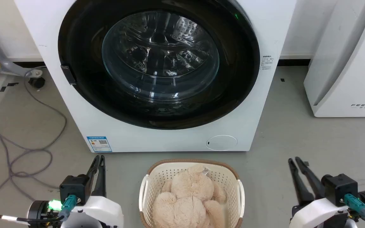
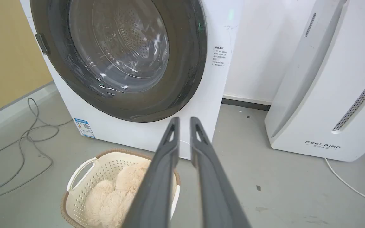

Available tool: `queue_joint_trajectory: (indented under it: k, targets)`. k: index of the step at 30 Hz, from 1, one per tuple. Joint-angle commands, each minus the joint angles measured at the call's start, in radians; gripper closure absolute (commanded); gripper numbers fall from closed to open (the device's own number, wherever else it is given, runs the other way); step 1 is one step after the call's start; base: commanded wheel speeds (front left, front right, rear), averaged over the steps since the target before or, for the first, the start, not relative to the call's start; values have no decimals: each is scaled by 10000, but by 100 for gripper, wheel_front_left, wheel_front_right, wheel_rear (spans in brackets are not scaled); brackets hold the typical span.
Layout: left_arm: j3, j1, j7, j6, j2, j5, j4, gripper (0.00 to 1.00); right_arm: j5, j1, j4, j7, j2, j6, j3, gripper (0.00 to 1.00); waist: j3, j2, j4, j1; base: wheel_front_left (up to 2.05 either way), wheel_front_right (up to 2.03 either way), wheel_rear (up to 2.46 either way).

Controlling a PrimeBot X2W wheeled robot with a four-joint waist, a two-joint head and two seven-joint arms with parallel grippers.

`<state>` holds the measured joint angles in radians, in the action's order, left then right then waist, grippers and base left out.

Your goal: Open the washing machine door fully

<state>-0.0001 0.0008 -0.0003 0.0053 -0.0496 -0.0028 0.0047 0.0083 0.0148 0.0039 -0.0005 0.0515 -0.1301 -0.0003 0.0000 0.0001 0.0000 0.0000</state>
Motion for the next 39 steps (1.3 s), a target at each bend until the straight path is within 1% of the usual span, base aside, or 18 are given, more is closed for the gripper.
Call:
queue_joint_trajectory:
  k: [1, 8, 9, 10, 17, 21, 29, 32, 33, 39]
  targets:
    - [-2, 0, -2, 6, 0, -2, 1, 0, 3, 1, 1, -1, 0, 0, -2, 0, 0, -1, 0, 0, 0, 0, 0]
    - [-133, -32, -144, 18, 0, -128, 106, 0, 161, 25, 83, -123, -1, 0, -9, 0, 2, -1, -4, 0, 0, 0, 0]
    - [-154, -40, -166, 21, 0, -148, 126, 0, 186, 27, 99, -143, -1, 0, -10, 16, 3, -1, -3, 0, 0, 0, 0]
    - [-174, -48, -188, 25, 0, -167, 145, 0, 211, 28, 115, -163, -1, 0, -11, 100, 3, -1, -3, 0, 0, 0, 0]
    - [-311, -109, -336, 52, -1, -302, 262, 0, 446, 23, 226, -313, -2, -1, -17, 100, 19, -1, 2, 0, 0, 0, 0]
    - [-386, -138, -420, 69, -1, -381, 308, 0, 832, 6, 289, -407, -2, -1, 2, 100, 30, -1, 4, 0, 0, 0, 0]
    - [-535, -192, -587, 102, -1, -529, 401, 0, 2430, -67, 427, -586, -3, -1, 67, 100, 50, -1, 8, 0, 0, 0, 0]
    - [-587, -218, -650, 116, -2, -586, 430, 0, 3211, -138, 456, -649, -3, -1, 43, 100, 66, -1, 5, 0, 0, 0, 0]
    - [-587, -218, -650, 116, -2, -586, 430, 0, 3211, -138, 456, -649, -3, -1, 43, 100, 66, -1, 5, 0, 0, 0, 0]
    - [-700, -280, -775, 145, -2, -706, 484, 0, 5064, -419, 616, -774, -4, -2, -242, 100, 115, -1, 3, 0, 0, 0, 0]
